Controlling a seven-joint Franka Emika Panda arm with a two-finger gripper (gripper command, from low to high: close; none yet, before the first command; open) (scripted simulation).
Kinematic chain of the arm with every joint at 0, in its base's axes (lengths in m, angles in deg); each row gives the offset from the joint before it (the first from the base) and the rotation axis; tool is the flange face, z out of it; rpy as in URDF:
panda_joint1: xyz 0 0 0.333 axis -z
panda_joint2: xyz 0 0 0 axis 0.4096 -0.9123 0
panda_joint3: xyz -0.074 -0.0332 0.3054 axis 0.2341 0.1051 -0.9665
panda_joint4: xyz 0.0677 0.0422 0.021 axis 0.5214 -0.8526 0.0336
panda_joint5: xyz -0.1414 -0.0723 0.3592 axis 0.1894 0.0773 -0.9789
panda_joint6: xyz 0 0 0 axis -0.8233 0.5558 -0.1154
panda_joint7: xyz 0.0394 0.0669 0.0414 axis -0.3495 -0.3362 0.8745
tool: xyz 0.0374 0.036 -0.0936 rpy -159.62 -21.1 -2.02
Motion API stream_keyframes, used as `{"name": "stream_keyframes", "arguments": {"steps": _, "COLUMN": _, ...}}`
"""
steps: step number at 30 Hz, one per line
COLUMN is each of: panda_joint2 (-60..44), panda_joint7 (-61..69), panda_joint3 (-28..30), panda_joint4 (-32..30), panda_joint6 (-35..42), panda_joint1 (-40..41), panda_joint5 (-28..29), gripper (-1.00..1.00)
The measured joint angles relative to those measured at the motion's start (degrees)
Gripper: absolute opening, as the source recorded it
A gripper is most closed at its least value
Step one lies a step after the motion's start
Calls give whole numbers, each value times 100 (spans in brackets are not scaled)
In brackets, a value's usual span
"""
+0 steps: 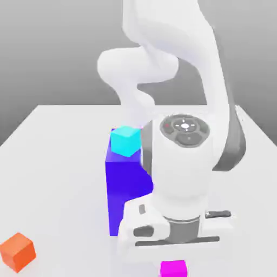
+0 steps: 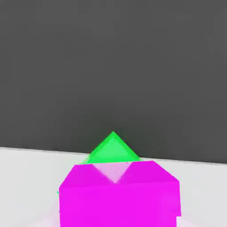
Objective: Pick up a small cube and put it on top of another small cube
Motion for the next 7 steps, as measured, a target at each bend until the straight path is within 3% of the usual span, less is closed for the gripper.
{"name": "stream_keyframes", "arguments": {"steps": 4, "panda_joint2": -38, "panda_joint7": -7, "panda_joint3": -3, "panda_joint4": 7, "panda_joint6": -32, "panda_joint1": -6, "panda_joint5": 2, "gripper": 100}}
{"name": "stream_keyframes", "arguments": {"steps": 7, "panda_joint2": 453, "panda_joint7": -74, "panda_joint3": 43, "panda_joint4": -22, "panda_joint6": 428, "panda_joint1": -38, "panda_joint5": 95, "gripper": 100}}
